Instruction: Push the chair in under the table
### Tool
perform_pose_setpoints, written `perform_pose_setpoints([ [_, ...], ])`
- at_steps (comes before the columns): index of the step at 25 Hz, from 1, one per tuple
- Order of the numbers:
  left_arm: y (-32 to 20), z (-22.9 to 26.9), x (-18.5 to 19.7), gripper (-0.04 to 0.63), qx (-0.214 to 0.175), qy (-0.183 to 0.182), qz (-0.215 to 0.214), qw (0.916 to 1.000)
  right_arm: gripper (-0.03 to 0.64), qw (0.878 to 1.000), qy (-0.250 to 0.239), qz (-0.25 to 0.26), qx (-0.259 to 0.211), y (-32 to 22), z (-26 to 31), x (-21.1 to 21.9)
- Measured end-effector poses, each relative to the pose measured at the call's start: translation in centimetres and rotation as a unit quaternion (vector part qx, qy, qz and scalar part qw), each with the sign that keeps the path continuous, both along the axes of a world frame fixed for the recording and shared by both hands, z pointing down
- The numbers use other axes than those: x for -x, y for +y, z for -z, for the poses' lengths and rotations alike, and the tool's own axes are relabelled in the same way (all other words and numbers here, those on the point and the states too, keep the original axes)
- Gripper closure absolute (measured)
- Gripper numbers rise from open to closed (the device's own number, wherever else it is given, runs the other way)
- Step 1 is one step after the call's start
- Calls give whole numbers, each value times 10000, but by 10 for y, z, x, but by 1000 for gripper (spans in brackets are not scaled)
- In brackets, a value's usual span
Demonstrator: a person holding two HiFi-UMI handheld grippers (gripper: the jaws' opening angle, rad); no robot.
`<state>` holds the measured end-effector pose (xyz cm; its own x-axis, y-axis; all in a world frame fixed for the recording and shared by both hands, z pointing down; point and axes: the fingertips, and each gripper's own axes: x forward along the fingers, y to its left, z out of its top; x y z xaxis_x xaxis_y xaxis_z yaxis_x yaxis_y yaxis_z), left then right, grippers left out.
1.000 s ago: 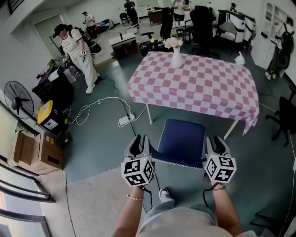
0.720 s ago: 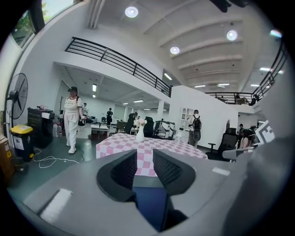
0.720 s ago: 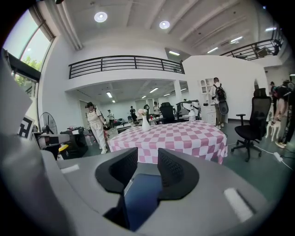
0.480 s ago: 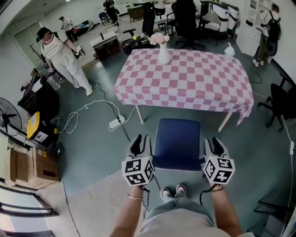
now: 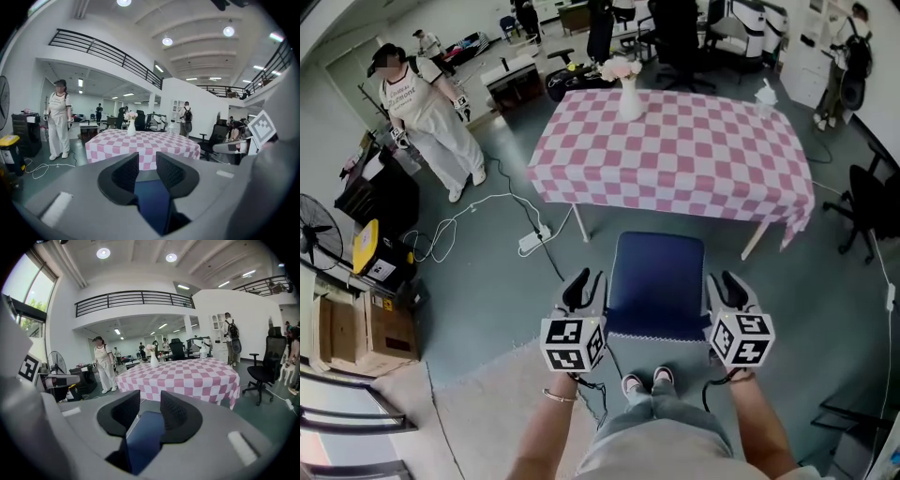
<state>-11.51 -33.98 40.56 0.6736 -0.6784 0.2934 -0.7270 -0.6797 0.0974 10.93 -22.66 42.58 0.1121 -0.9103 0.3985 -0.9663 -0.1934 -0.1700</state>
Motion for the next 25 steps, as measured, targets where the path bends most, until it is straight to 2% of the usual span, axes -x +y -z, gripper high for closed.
perform_pose_setpoints([
  [6,27,-16,-9,474,63,-659,-960,9932,499,9953,186,876,360,11,-11,21],
  [9,45,-30,-11,471,106,-951,-1344,9863,497,9885,282,1371,574,19,-22,36],
  [11,59,-38,-15,466,10,-1189,-1665,9788,497,9804,397,1786,735,26,-29,50],
  [14,84,-50,-22,451,-138,-1545,-2238,9622,497,9640,526,2388,1039,38,-42,71],
  [20,119,-83,-18,437,12,-2030,-3082,9294,497,9338,642,3155,1563,58,-71,99],
  [25,130,-107,-14,426,-42,-2553,-3680,8941,497,8866,1071,3977,2104,76,-96,112],
])
